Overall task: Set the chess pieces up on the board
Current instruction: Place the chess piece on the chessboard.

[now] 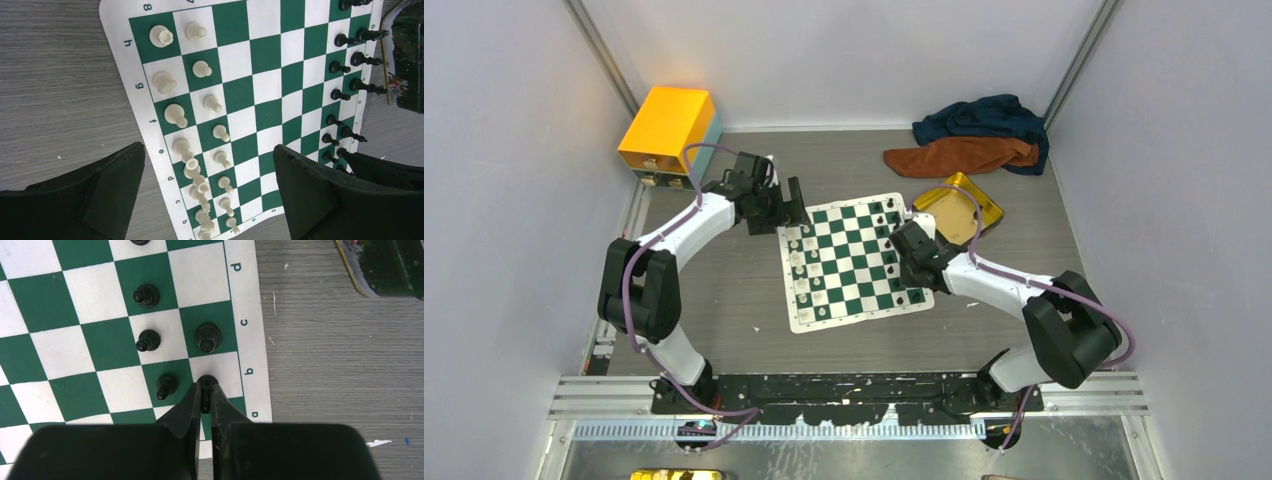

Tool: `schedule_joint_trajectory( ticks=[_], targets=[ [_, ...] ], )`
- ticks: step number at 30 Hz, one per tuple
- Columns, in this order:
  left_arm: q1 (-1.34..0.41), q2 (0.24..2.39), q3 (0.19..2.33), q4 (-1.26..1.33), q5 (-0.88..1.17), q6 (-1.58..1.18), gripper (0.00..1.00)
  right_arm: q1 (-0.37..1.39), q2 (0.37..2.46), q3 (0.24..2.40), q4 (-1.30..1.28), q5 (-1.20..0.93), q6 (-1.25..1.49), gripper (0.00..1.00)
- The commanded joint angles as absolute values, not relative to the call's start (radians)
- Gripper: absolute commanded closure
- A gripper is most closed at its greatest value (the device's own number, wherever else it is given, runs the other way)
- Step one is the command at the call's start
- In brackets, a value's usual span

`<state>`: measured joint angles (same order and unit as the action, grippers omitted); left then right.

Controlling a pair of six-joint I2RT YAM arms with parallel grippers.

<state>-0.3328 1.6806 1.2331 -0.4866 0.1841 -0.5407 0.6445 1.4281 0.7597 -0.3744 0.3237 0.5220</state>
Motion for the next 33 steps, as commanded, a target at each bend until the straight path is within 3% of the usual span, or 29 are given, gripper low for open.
schedule_joint_trajectory(
  ticks=[1, 24, 33],
  targets=[
    [-0.336, 1.672, 1.253, -0.464, 0.186, -0.522, 0.0, 0.651, 1.436, 0.758, -0.311, 0.34, 0.518, 0.99],
    [-0.337, 1.694, 1.267, -0.461, 0.188, -0.527, 0.0, 0.64, 1.454, 0.762, -0.32, 0.378, 0.512, 0.98],
    [-0.337, 1.698, 1.268, -0.461, 0.189, -0.524, 0.0, 0.633, 1.477, 0.774, -0.326, 0.366, 0.514, 0.84]
  ],
)
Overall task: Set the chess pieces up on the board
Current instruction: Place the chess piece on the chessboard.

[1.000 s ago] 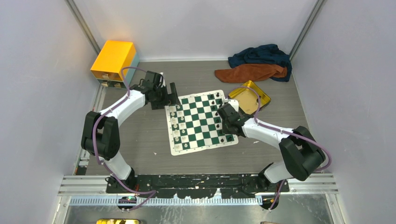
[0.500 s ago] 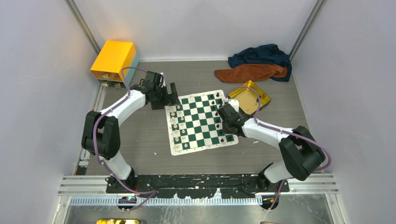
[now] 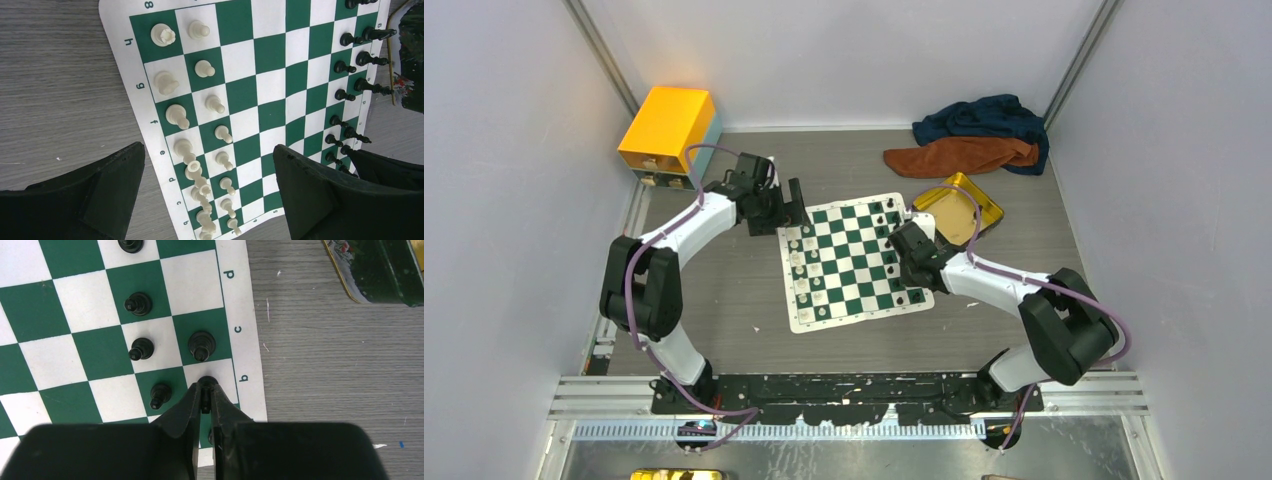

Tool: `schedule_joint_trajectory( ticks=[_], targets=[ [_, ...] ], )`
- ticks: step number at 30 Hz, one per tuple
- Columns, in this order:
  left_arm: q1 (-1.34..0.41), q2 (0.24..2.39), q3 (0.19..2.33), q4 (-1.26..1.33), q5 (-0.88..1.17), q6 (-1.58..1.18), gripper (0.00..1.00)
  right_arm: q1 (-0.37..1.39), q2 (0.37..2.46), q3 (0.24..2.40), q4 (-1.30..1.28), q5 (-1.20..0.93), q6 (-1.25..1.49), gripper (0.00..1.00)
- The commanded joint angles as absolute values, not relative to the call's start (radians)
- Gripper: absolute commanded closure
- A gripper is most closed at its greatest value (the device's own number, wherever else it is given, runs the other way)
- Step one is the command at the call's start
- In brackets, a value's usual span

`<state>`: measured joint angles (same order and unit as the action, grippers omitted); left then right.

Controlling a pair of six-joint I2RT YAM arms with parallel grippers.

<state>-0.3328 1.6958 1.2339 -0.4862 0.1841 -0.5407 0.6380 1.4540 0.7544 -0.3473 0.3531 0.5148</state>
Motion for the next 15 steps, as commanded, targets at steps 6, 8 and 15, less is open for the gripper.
schedule_joint_trajectory(
  ticks=[6, 8, 15],
  targets=[
    [-0.337, 1.707, 1.277, -0.461, 0.193, -0.522, 0.0, 0.633, 1.468, 0.787, -0.334, 0.361, 0.514, 0.67],
    [-0.337, 1.71, 1.28, -0.461, 0.196, -0.522, 0.0, 0.634, 1.463, 0.792, -0.337, 0.362, 0.512, 0.65],
    [-0.337, 1.714, 1.293, -0.464, 0.199, -0.52, 0.0, 0.633, 1.433, 0.816, -0.372, 0.366, 0.502, 0.64]
  ],
)
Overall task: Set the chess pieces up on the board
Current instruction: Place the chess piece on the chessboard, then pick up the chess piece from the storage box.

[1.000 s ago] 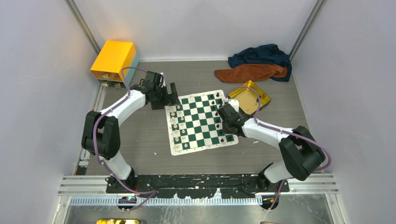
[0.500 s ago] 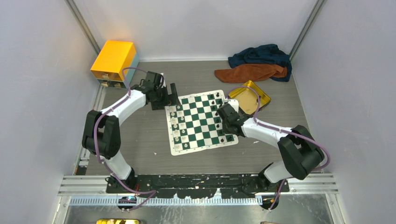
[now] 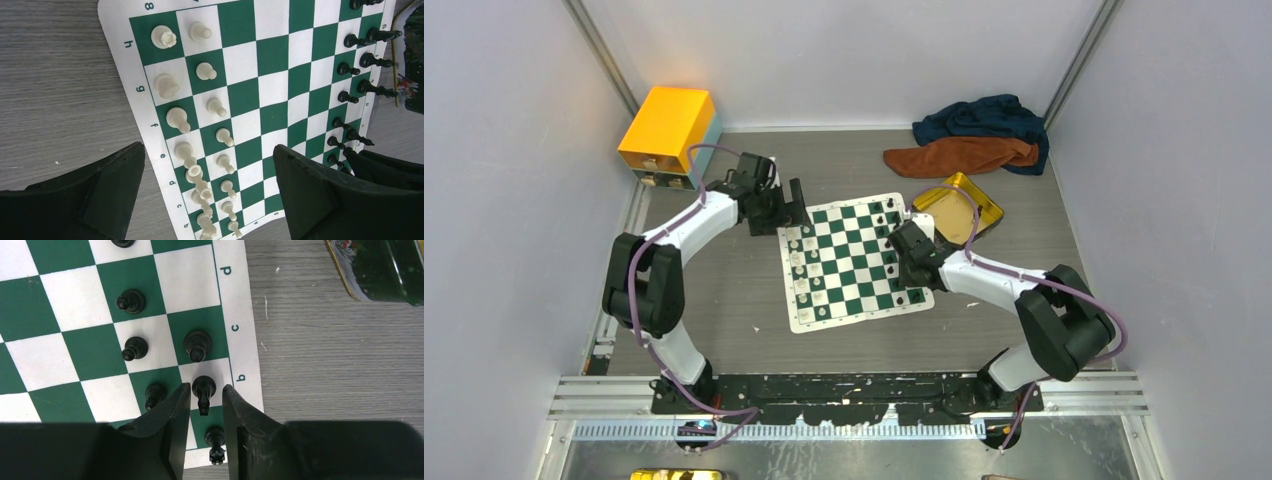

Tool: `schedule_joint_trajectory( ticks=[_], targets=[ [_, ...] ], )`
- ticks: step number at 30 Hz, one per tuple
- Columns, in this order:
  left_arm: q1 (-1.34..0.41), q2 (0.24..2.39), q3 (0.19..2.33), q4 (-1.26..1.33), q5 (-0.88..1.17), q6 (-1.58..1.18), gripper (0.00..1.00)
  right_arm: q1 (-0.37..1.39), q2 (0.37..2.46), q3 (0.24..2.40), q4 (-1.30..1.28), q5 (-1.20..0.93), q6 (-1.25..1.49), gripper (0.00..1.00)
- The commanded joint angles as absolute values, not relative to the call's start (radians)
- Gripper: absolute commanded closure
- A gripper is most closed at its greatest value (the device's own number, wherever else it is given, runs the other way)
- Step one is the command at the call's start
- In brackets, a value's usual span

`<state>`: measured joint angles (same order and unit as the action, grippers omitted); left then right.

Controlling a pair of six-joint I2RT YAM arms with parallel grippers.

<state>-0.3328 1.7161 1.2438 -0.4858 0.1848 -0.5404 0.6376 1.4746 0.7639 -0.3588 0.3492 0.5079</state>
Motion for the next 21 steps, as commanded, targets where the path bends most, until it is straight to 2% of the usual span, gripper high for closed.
schedule_joint_trajectory(
  ticks=[1, 8, 13, 21],
  targets=[
    [-0.337, 1.714, 1.294, -0.463, 0.199, -0.52, 0.0, 0.633, 1.426, 0.824, -0.383, 0.367, 0.5, 0.64],
    [-0.337, 1.71, 1.303, -0.464, 0.192, -0.521, 0.0, 0.632, 1.327, 0.951, -0.516, 0.378, 0.494, 0.63],
    [-0.337, 1.712, 1.305, -0.454, 0.199, -0.534, 0.0, 0.619, 1.31, 1.055, -0.578, 0.461, 0.495, 0.61],
    [-0.337, 1.706, 1.291, -0.442, 0.201, -0.541, 0.0, 0.386, 1.405, 1.153, -0.539, 0.445, 0.521, 0.6]
  ],
)
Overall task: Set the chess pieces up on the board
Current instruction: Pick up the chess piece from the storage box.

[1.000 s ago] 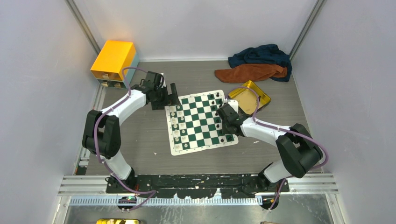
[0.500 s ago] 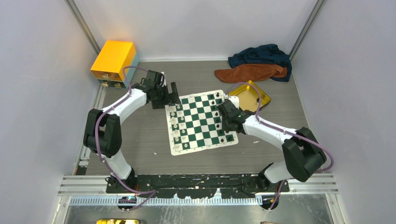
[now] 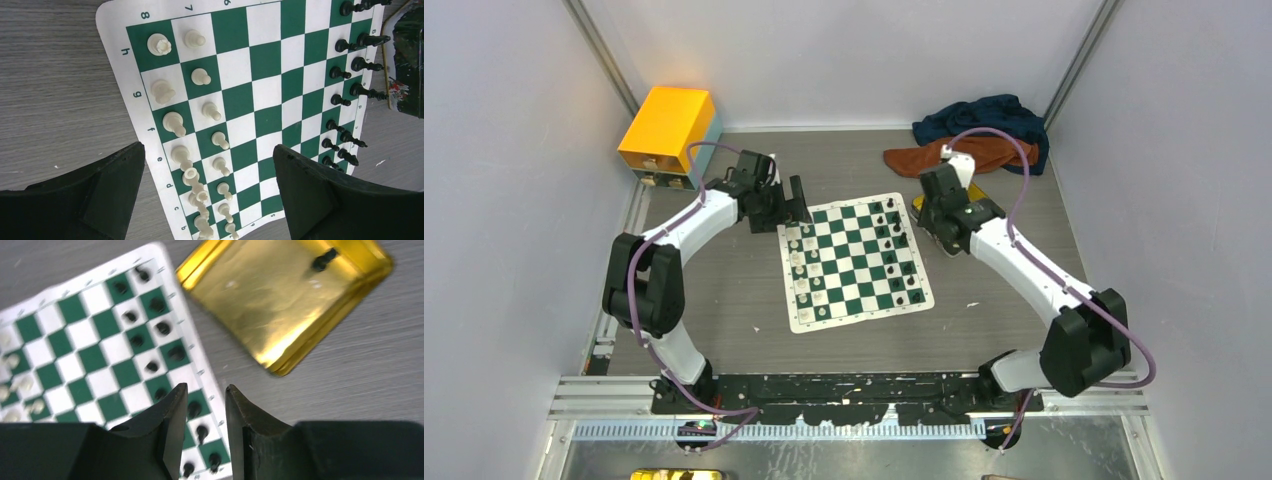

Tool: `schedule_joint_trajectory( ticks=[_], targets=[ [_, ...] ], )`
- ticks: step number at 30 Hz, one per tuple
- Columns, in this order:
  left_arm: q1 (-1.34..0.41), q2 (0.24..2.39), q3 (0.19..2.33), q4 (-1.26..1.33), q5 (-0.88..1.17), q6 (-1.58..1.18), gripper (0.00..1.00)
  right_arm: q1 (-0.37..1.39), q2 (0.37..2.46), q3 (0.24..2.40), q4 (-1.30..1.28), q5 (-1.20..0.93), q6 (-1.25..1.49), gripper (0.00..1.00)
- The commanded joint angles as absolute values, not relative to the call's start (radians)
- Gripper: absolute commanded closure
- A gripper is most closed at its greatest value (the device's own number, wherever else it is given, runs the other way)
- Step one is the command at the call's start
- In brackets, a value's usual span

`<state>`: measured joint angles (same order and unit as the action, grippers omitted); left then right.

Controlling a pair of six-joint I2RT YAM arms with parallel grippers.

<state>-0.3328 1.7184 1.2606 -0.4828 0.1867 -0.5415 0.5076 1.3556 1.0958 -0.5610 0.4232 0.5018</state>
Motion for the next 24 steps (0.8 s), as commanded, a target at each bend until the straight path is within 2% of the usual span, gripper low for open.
schedule_joint_trajectory(
  ticks=[1, 12, 24],
  targets=[
    [-0.337, 1.706, 1.288, -0.44, 0.203, -0.543, 0.0, 0.354, 1.43, 1.167, -0.529, 0.448, 0.516, 0.6],
    [-0.337, 1.713, 1.27, -0.425, 0.212, -0.545, 0.0, 0.141, 1.701, 1.345, -0.514, 0.449, 0.508, 0.6],
    [-0.337, 1.743, 1.271, -0.403, 0.228, -0.552, 0.0, 0.058, 1.824, 1.413, -0.514, 0.442, 0.526, 0.6]
  ],
)
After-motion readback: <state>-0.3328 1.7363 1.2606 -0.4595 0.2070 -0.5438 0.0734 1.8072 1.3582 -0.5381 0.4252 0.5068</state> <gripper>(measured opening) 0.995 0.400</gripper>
